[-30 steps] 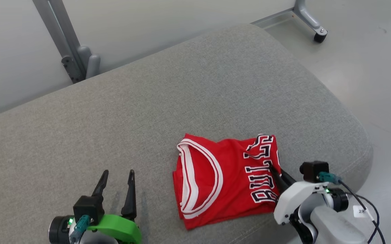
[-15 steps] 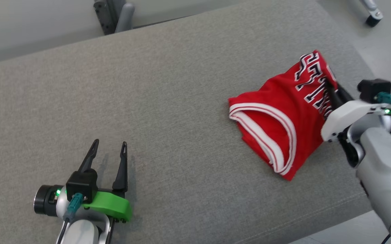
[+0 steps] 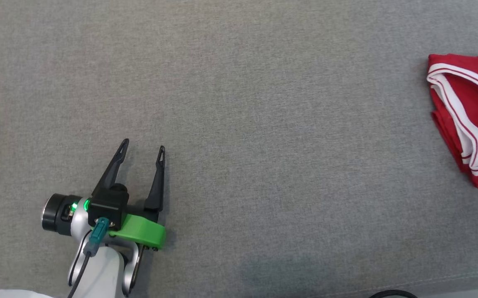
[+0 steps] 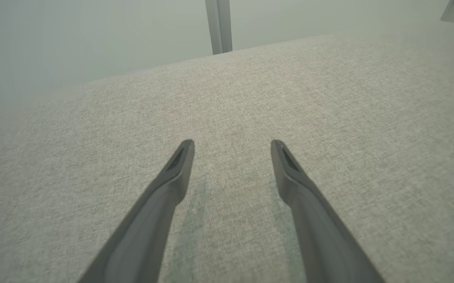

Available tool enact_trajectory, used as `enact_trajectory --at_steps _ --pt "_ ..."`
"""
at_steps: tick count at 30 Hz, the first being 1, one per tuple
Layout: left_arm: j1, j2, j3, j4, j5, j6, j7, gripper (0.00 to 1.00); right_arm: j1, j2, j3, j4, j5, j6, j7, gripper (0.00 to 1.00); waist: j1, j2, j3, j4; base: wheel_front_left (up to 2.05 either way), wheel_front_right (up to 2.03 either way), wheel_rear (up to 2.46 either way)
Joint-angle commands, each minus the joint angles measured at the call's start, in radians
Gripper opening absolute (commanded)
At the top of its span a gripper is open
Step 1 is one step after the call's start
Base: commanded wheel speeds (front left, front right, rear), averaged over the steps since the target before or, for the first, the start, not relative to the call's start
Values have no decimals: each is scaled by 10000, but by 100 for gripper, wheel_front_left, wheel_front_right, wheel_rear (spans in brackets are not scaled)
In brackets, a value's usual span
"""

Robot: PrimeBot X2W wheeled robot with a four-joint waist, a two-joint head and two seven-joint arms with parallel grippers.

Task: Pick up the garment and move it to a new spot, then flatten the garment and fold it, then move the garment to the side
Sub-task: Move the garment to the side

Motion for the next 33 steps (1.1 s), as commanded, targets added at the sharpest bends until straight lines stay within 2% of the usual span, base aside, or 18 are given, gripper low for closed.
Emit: enact_trajectory --at_steps 1,3,4,5,6,10,14,17,26,33 --pt "-185 52 -36 -6 -16 56 3 100 167 -143 -536 39 -364 -19 -42 0 -1 -1 449 522 0 0 0" --pt "-165 63 -59 19 -49 50 3 100 273 -201 -1111 222 -833 -19 -43 0 -1 -1 396 530 0 0 0" --pt "-154 67 -69 38 -59 47 3 100 305 -256 -1355 290 -1055 -19 -43 12 -1 -1 363 534 0 0 0" --pt "-141 66 -77 64 -67 52 3 100 354 -329 -1643 465 -1278 -19 -41 47 -1 -1 318 534 0 0 0" --pt "-126 66 -88 89 -75 54 3 100 411 -382 -1876 656 -1508 -19 -41 100 -1 -1 265 537 0 0 0" --pt "-96 44 -101 151 -110 87 3 100 456 -439 -2550 575 -2123 -19 -41 100 -1 -1 66 532 0 0 0" --pt "64 -6 -35 241 -225 149 3 100 649 89 -2780 -276 -2606 -18 -38 100 -1 -1 -268 463 0 0 0" --pt "226 -60 17 345 -331 200 3 100 807 567 -2119 -1076 -2426 -18 -35 100 -1 -1 -587 397 0 0 0" --pt "862 -208 285 722 -613 306 3 100 2374 2189 799 -3727 -601 -18 -35 100 -1 -1 -1846 262 0 0 0" --pt "1508 -274 676 1001 -820 418 3 100 4045 3329 1979 -5477 82 -18 -35 100 -1 -1 -2786 271 0 0 0"
